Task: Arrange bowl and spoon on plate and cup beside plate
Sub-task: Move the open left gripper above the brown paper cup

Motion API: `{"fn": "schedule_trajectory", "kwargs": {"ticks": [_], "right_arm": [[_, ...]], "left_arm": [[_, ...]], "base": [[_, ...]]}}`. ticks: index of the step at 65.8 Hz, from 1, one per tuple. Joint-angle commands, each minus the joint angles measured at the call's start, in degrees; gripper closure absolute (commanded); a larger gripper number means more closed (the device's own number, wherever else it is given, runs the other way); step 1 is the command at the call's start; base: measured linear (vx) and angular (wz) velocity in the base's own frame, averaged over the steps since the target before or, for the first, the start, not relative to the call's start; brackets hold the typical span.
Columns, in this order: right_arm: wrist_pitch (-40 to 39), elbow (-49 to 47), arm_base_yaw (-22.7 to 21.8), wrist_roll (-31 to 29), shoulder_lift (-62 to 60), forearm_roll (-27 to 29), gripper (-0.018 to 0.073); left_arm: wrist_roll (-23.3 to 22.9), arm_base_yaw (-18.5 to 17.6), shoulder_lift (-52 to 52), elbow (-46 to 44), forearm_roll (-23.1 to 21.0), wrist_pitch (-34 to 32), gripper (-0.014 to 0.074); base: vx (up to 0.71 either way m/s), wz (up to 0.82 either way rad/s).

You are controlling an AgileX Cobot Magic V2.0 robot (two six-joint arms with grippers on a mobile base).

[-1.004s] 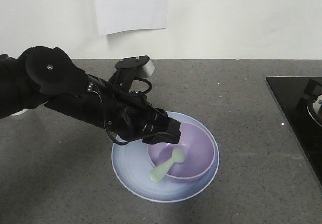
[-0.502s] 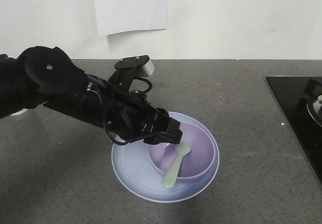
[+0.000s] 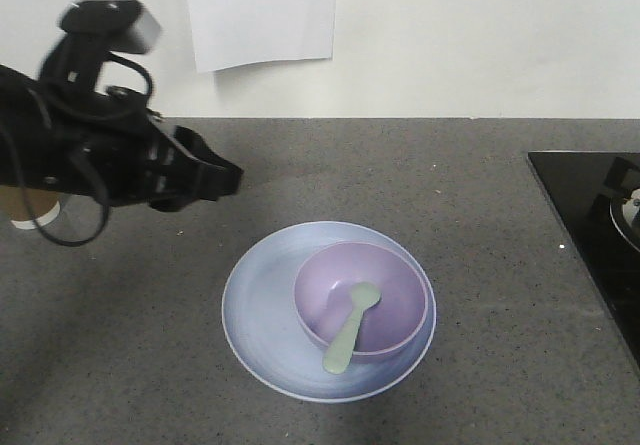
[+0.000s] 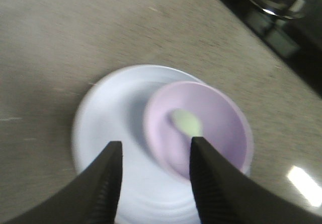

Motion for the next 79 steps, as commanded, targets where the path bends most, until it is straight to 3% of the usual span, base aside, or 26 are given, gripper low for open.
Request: {"fn": "schedule_trajectory", "kwargs": {"ticks": [1, 17, 28, 33, 39, 47, 62, 68, 79], "right_arm": [[-3.9, -1.2, -0.4, -0.1, 0.9, 0.1, 0.0564], [-3.9, -1.2, -0.4, -0.1, 0.9, 0.1, 0.0564], [-3.8, -1.2, -0.4, -0.1, 0.9, 0.1, 0.0564], [-3.7, -1.2, -0.4, -0.1, 0.9, 0.1, 0.0564], [-3.3, -1.2, -0.2, -0.1, 0.9, 0.2, 0.0564], [-3.0, -1.2, -0.2, -0.1, 0.9, 0.2, 0.0564], [-2.7, -1.2, -0.2, -0.1, 0.9, 0.2, 0.0564], [-2.7, -1.2, -0.2, -0.1, 0.9, 0.2, 0.0564], [-2.7, -1.2, -0.2, -0.1, 0.9, 0.2, 0.0564]], "left_arm": [[-5.7, 1.6, -5.5, -1.6, 9.8, -2.0, 0.0282], [-21.7, 4.3, -12.1, -1.6, 44.0, 0.2, 0.0292], [-35.0, 6.4, -12.6, -1.6, 67.4, 0.1, 0.0292], [-41.2, 7.6, -12.2, -1.6, 75.7, -0.1, 0.0292], [-46.7, 9.5, -11.2, -1.6, 82.8, -0.3, 0.0292], [-51.3, 13.4, -8.6, -1.6, 83.8, -2.6, 0.0292], [-51.3, 22.0, -1.8, -1.6, 78.3, -11.3, 0.0292], [-51.3, 25.2, 0.0, -1.6, 73.9, -14.7, 0.0292], [-50.6, 30.5, 2.0, -1.9, 61.8, -19.6, 0.0292]], "base": [[0.0, 0.0], [0.0, 0.0], [0.0, 0.0], [0.0, 0.0], [0.0, 0.0], [0.0, 0.0], [0.0, 0.0], [0.0, 0.0], [0.0, 0.0]]}}
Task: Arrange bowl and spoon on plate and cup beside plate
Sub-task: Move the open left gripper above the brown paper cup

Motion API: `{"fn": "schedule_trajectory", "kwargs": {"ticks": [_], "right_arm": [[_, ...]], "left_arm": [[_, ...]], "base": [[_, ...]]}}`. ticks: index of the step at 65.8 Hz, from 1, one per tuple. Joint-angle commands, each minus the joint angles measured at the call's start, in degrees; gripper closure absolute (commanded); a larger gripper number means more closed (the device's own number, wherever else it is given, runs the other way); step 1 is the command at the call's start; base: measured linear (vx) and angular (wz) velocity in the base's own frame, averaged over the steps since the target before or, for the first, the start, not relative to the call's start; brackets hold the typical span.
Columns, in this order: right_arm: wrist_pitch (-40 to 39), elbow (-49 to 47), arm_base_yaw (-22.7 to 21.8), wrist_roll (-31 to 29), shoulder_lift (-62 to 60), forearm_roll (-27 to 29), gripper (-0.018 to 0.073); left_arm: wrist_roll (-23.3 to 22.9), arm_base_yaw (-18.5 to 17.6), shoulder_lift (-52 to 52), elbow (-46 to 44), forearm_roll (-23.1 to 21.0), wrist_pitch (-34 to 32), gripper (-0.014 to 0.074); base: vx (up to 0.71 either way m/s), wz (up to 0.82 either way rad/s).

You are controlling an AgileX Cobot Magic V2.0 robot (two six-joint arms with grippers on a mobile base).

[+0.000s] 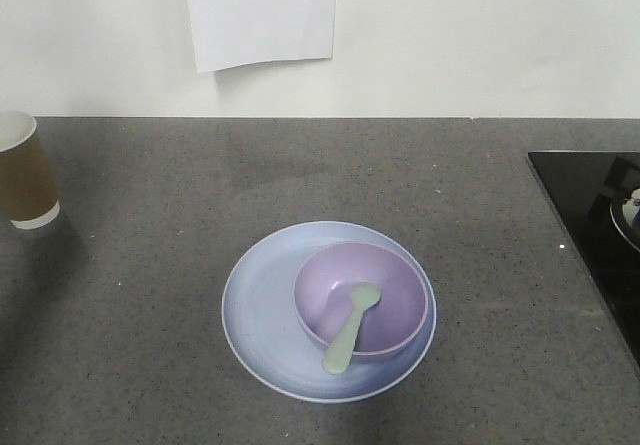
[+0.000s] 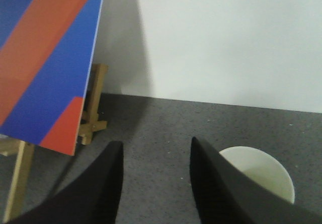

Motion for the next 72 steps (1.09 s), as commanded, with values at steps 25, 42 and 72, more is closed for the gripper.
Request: {"fn": "schedule_trajectory", "kwargs": {"ticks": [25, 42, 72], "right_arm": [[-3.6, -1.2, -0.2, -0.1, 0.9, 0.3, 0.0564], [-3.2, -1.2, -0.2, -0.1, 0.9, 0.3, 0.0564], [-3.1, -1.2, -0.2, -0.1, 0.9, 0.3, 0.0564]], "left_arm": [[22.0, 4.6, 5.7, -15.5, -30.8, 3.1, 0.0292], [31.2, 4.9, 16.4, -28.6, -39.2, 19.4, 0.0292], [34.3, 9.6, 23.0, -32.2, -46.4, 23.3, 0.0288]], "base": [[0.0, 0.0], [0.0, 0.0], [0.0, 0.0]]}}
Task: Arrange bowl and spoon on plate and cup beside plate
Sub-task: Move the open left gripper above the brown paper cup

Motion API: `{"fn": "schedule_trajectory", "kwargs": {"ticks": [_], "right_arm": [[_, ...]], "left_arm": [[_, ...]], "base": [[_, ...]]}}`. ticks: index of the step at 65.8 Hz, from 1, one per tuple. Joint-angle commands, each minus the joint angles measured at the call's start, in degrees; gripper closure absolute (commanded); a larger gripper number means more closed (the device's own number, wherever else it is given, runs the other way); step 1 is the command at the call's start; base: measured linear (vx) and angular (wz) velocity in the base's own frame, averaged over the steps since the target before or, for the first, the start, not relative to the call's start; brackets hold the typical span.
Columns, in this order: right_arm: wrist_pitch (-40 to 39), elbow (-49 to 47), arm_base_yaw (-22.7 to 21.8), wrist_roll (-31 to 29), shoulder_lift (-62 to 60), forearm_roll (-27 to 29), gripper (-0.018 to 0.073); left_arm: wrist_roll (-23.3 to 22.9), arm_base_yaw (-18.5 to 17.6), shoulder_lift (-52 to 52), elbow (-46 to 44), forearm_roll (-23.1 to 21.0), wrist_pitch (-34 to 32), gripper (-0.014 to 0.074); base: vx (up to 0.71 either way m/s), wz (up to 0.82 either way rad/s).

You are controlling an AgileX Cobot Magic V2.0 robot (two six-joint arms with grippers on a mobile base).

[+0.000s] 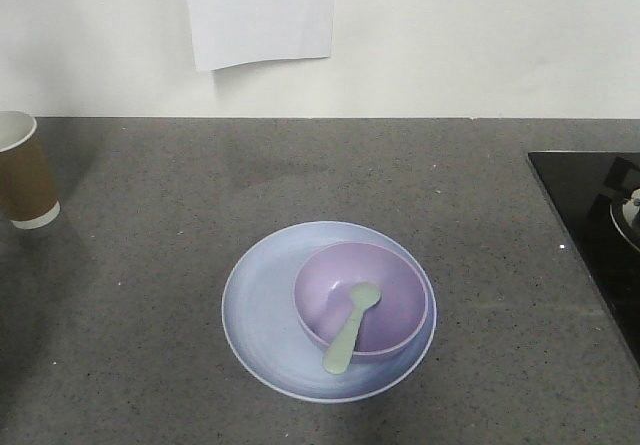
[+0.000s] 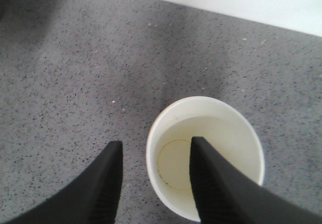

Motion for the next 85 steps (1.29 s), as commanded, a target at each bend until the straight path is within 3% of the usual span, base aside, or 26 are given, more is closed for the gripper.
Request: {"fn": "schedule_trajectory", "kwargs": {"ticks": [1, 67, 74, 85], "right_arm": [[-3.6, -1.2, -0.2, -0.1, 0.9, 0.2, 0.0564], [-3.1, -1.2, -0.2, -0.1, 0.9, 0.2, 0.0564], [-3.2, -1.2, -0.2, -0.1, 0.9, 0.2, 0.0564], [-3.2, -1.2, -0.2, -0.1, 0.9, 0.2, 0.0564]], "left_arm": [[0.4, 0.1, -1.6, -1.8, -0.9, -2.3, 0.0288], [0.4, 0.1, 6.7, -1.8, -0.4, -2.4, 0.0297], [0.5, 0.1, 6.7, -1.8, -0.4, -2.4, 0.0349], [0.5, 0.1, 6.7, -1.8, -0.4, -2.4, 0.0503]], "base": [[0.0, 0.0], [0.0, 0.0], [0.0, 0.0], [0.0, 0.0]]}}
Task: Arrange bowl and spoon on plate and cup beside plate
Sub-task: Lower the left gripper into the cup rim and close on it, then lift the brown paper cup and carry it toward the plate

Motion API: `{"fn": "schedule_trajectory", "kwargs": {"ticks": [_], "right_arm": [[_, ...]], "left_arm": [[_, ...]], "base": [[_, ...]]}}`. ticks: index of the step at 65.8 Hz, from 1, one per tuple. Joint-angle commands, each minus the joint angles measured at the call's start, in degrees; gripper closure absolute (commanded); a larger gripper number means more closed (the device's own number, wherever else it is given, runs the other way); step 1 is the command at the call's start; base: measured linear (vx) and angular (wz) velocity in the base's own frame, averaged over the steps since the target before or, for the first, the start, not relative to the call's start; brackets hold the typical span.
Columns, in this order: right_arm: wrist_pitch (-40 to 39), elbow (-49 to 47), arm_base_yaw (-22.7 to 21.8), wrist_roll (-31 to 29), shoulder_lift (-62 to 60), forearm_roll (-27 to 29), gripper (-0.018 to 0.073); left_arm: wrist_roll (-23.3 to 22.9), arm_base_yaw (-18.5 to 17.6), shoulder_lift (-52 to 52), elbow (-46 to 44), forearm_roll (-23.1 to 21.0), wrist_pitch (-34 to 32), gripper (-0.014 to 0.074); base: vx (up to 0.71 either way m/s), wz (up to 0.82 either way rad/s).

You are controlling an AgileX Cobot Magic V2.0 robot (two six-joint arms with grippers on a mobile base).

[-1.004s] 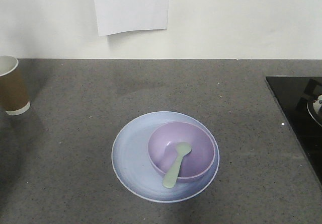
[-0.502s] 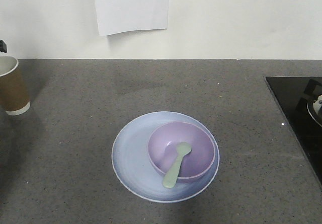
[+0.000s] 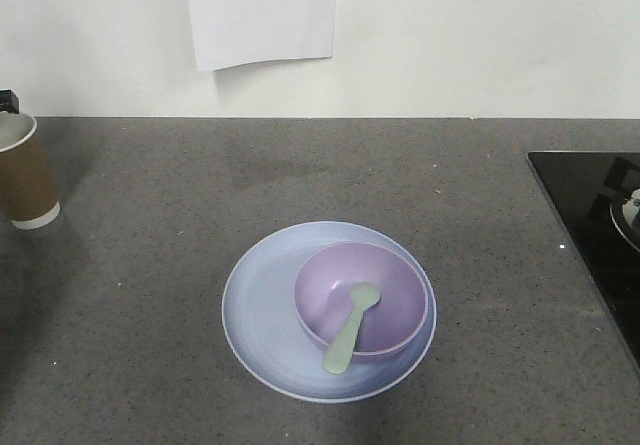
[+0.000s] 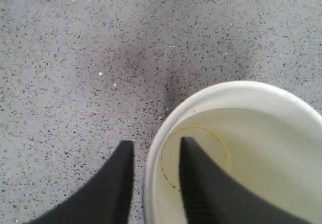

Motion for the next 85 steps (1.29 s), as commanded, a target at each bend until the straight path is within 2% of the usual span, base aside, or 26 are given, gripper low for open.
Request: {"fn": "schedule_trajectory", "kwargs": {"ticks": [1, 7, 18, 24, 29, 33, 41, 48, 65, 74, 85], "right_arm": [[-3.3, -1.2, -0.2, -0.1, 0.9, 0.2, 0.0564], [-3.3, -1.2, -0.2, 0.0, 0.9, 0.2, 0.0564], [-3.3, -1.2, -0.2, 0.3, 0.9, 0.2, 0.0564], [-3.3, -1.2, -0.2, 0.3, 0.9, 0.3, 0.0564], [-3.3, -1.2, -0.2, 0.3, 0.9, 0.3, 0.0564], [-3.3, -1.2, -0.2, 0.3, 0.9, 0.3, 0.0564], [-3.3, -1.2, -0.2, 0.6, 0.9, 0.3, 0.0564], [-3.3, -1.2, -0.2, 0.7, 0.9, 0.3, 0.0564], [-3.3, -1.2, -0.2, 0.7, 0.9, 0.4, 0.0564], [-3.3, -1.2, -0.2, 0.7, 0.9, 0.4, 0.0564], [-3.3, -1.2, -0.2, 0.7, 0.9, 0.4, 0.0564]], "left_arm": [[0.0, 0.1, -3.0, -1.8, -0.2, -2.1, 0.0517], [0.9, 0.1, -3.0, -1.8, -0.2, -1.8, 0.0606], [2.5, 0.0, -4.4, -1.9, -0.5, -0.4, 0.0604], [2.6, 0.0, -6.2, -1.9, -2.4, 0.0, 0.0604], [4.1, 0.0, -8.3, -1.9, -5.7, 0.4, 0.0604], [5.3, 0.0, -10.1, -1.9, -10.0, 1.5, 0.0604], [12.0, -1.3, -14.1, -1.8, -19.0, 4.8, 0.0604], [16.4, -4.0, -16.9, -1.8, -22.9, 8.4, 0.0604], [17.9, -13.0, -18.8, -0.7, -22.5, 13.4, 0.0604], [18.0, -17.2, -18.8, 4.7, -22.0, 11.6, 0.0604], [18.0, -20.2, -18.8, 13.1, -21.6, 7.0, 0.0604]], "base": [[0.0, 0.0], [0.0, 0.0], [0.0, 0.0], [0.0, 0.0], [0.0, 0.0], [0.0, 0.0], [0.0, 0.0], [0.0, 0.0], [0.0, 0.0], [0.0, 0.0], [0.0, 0.0]]}}
